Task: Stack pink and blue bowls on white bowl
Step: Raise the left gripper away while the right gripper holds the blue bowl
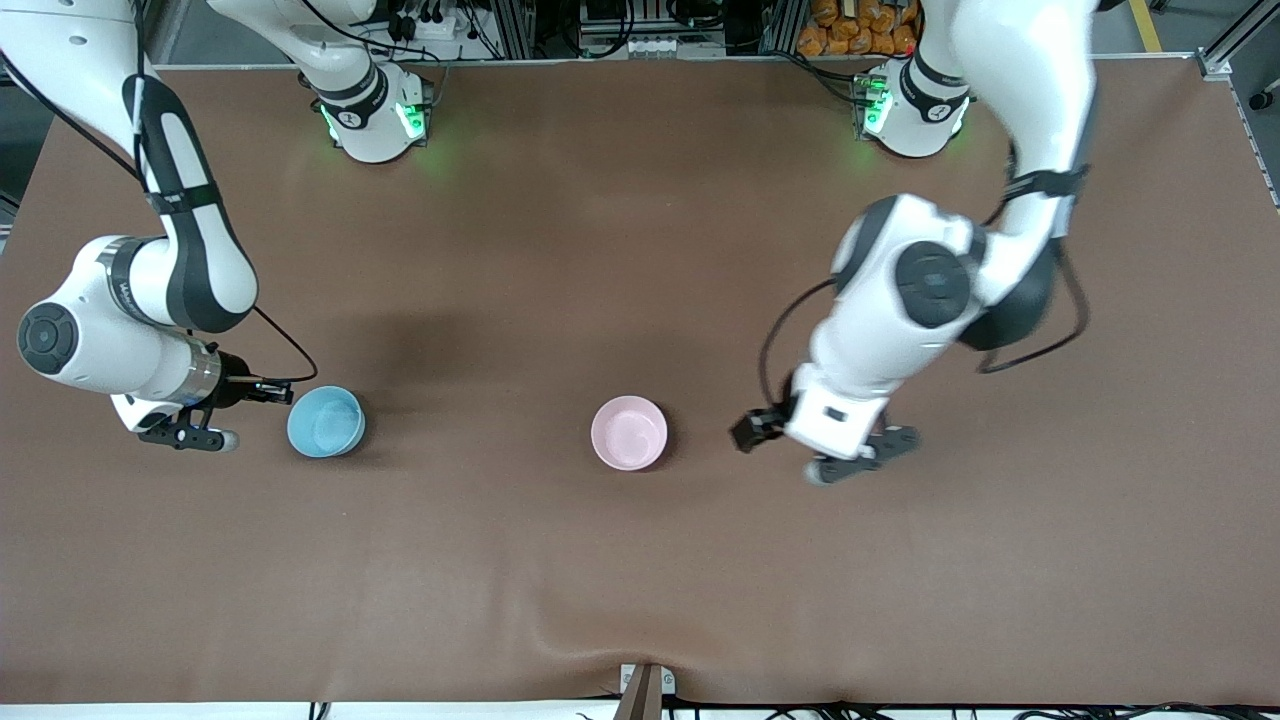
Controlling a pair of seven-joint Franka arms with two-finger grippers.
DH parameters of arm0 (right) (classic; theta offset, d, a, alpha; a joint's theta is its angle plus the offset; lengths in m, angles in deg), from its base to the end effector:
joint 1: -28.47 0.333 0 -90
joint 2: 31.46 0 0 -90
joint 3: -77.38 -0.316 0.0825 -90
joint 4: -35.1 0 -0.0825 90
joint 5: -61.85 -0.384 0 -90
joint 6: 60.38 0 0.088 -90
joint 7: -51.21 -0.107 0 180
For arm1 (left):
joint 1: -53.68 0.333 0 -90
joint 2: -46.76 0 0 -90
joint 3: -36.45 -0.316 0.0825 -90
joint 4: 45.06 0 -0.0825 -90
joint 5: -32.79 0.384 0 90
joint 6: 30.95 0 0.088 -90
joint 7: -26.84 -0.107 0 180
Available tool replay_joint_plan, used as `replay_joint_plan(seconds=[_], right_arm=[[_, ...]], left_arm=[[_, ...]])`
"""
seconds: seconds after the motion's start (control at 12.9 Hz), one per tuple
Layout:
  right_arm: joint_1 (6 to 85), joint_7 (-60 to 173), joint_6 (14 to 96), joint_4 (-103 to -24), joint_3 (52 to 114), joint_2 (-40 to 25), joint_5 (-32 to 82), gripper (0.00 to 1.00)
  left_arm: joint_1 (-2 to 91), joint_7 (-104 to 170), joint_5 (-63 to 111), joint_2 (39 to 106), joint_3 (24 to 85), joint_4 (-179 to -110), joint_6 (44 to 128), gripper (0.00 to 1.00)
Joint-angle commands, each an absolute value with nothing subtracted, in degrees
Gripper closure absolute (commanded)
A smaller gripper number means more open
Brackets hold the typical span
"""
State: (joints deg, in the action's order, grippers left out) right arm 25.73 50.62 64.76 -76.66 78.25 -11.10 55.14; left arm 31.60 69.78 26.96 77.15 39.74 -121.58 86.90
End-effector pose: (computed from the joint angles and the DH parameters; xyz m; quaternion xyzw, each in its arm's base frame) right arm 0.6011 -0.0333 0.2875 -0.9946 0.0727 0.0595 0.0446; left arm 0.6603 -0.3092 0.4436 0.9778 0.1760 0.0447 0.1042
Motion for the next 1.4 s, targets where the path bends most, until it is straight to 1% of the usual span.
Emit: replay_joint_plan(seconds=[0.0, 0.23, 0.47, 0.62, 1.09, 1.32], right_arm=[[25.9, 49.8, 65.1, -77.5, 78.4, -11.9, 54.5, 0.94], [24.3, 51.0, 68.6, -77.8, 78.5, -10.3, 54.6, 0.94], [24.2, 51.2, 69.1, -77.8, 78.5, -9.6, 54.6, 0.94], [24.1, 51.2, 71.4, -78.0, 78.5, -8.3, 54.6, 0.93], [22.1, 54.4, 75.9, -78.0, 78.4, -3.5, 54.6, 0.92], [22.2, 54.3, 77.9, -78.1, 78.3, -1.6, 54.2, 0.92]], left_arm=[[35.6, 63.0, 27.9, 74.3, 40.1, -122.9, 84.1, 0.0], [40.3, 54.0, 27.9, 71.6, 40.1, -122.9, 79.0, 0.0], [45.5, 44.6, 27.8, 68.9, 40.3, -123.0, 74.5, 0.0], [47.1, 41.9, 27.7, 66.3, 40.3, -124.4, 70.1, 0.0], [50.2, 38.8, 27.9, 56.0, 40.9, -131.7, 65.3, 0.0], [51.4, 38.4, 29.6, 48.3, 41.0, -139.2, 65.0, 0.0]])
